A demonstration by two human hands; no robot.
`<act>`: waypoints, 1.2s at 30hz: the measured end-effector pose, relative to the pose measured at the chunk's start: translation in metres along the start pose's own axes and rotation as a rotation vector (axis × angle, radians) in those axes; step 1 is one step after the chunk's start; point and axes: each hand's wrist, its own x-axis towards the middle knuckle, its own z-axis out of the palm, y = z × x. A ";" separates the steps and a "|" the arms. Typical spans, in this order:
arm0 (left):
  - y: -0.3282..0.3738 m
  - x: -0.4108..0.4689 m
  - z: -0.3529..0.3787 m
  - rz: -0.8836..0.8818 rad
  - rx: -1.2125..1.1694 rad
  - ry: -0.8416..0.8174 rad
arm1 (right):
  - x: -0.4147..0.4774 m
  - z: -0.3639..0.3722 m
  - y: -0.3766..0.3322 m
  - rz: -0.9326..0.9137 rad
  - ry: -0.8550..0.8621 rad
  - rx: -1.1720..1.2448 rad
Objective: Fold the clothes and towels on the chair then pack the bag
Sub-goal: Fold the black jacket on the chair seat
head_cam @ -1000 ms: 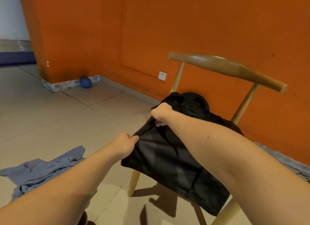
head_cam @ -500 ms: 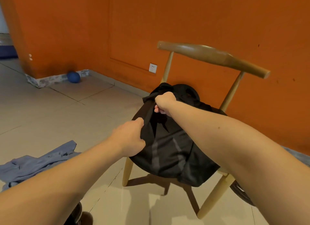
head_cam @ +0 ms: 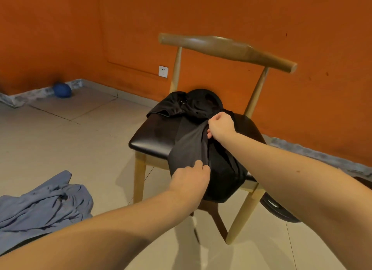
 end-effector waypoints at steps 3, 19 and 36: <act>0.009 0.005 0.018 0.025 0.075 -0.065 | 0.001 -0.005 0.016 -0.026 -0.111 -0.133; -0.023 -0.013 0.026 0.128 0.174 -0.201 | -0.138 -0.024 0.048 0.017 -0.184 -0.155; -0.083 -0.016 0.088 -0.219 -0.310 -0.049 | -0.200 0.049 0.084 0.284 -0.269 0.494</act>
